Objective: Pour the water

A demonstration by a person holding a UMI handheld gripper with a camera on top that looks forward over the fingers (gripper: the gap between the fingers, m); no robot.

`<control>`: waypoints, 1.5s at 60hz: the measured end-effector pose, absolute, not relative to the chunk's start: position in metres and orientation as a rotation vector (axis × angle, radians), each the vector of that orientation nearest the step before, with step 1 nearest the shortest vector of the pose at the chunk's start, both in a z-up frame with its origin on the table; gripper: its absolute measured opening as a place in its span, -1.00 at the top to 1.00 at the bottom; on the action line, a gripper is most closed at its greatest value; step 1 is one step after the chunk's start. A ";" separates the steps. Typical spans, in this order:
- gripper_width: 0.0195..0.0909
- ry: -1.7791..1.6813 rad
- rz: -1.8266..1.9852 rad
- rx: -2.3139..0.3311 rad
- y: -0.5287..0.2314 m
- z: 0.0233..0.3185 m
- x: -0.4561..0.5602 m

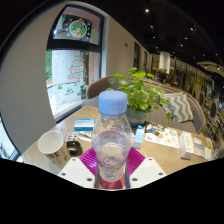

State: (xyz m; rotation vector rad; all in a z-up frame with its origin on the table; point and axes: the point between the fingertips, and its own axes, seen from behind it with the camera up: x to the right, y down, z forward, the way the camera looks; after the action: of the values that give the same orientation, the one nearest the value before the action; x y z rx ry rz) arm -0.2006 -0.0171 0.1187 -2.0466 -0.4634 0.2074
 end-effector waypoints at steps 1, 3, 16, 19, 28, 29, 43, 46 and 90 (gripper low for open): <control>0.61 -0.455 0.215 -2.050 -0.016 0.114 -0.199; 0.61 -0.439 0.226 -2.055 -0.015 0.106 -0.198; 0.60 -0.404 0.238 -2.097 -0.022 0.064 -0.190; 0.58 -0.409 0.231 -2.077 -0.024 0.063 -0.189; 0.30 -0.365 0.236 -2.063 -0.024 0.065 -0.187; 0.26 -0.361 0.237 -2.068 -0.023 0.065 -0.187; -0.81 -0.306 0.157 -2.205 -0.048 0.064 -0.168; -0.87 -0.280 0.122 -2.230 -0.060 0.073 -0.161; -0.84 -0.126 -0.061 -2.261 -0.229 0.220 -0.154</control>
State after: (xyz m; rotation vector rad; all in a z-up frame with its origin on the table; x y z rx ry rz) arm -0.1540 -0.2290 0.2201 -2.2606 -0.1260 -0.0614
